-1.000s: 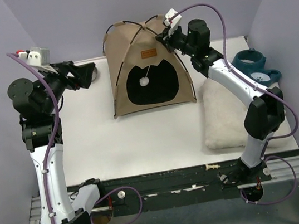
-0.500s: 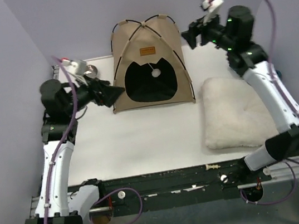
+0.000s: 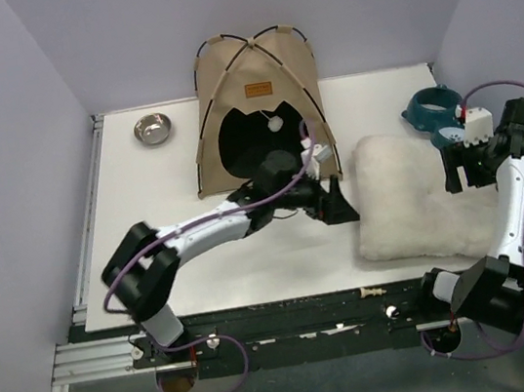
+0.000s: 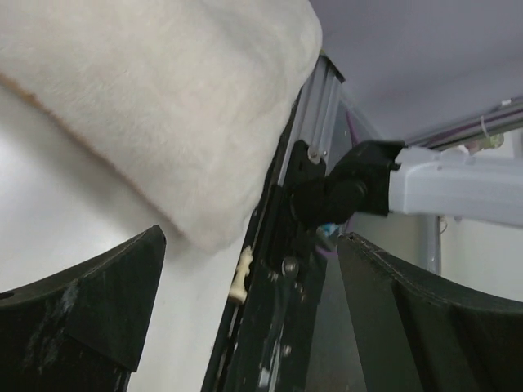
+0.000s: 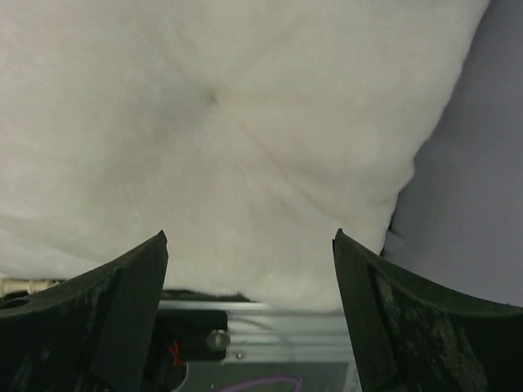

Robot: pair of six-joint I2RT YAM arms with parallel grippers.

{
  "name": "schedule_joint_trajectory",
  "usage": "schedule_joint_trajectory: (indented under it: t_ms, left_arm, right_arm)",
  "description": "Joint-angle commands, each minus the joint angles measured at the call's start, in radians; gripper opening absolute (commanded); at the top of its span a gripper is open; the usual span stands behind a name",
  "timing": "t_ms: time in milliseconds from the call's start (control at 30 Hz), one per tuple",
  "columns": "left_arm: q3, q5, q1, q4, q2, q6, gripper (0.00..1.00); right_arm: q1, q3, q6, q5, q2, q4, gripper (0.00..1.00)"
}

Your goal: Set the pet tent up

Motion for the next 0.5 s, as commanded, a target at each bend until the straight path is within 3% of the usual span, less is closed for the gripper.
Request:
schedule_joint_trajectory:
  t_ms: [0, 167, 233, 367, 467]
  left_arm:
    - [0.129, -0.104, -0.092, 0.256, 0.259, -0.226, 0.99]
    - [0.275, -0.193, -0.148, 0.383, 0.478, -0.398, 0.99]
    - [0.326, -0.299, -0.157, 0.284, 0.52, -0.403, 0.99]
    - [0.246, -0.37, -0.14, 0.34, 0.517, -0.449, 0.99]
    - [0.235, -0.355, -0.139, 0.299, 0.476, -0.383, 0.99]
  right_arm:
    - [-0.143, 0.012, -0.136, -0.014, 0.012, -0.154, 0.89]
    - [-0.226, 0.067, -0.14, -0.025, 0.078, -0.172, 0.91]
    - [-0.246, 0.071, -0.137, -0.008, 0.113, -0.151, 0.92]
    - [-0.304, 0.079, -0.173, 0.001, 0.222, -0.111, 0.93]
    - [-0.332, 0.072, -0.174, -0.017, 0.288, -0.047, 0.95]
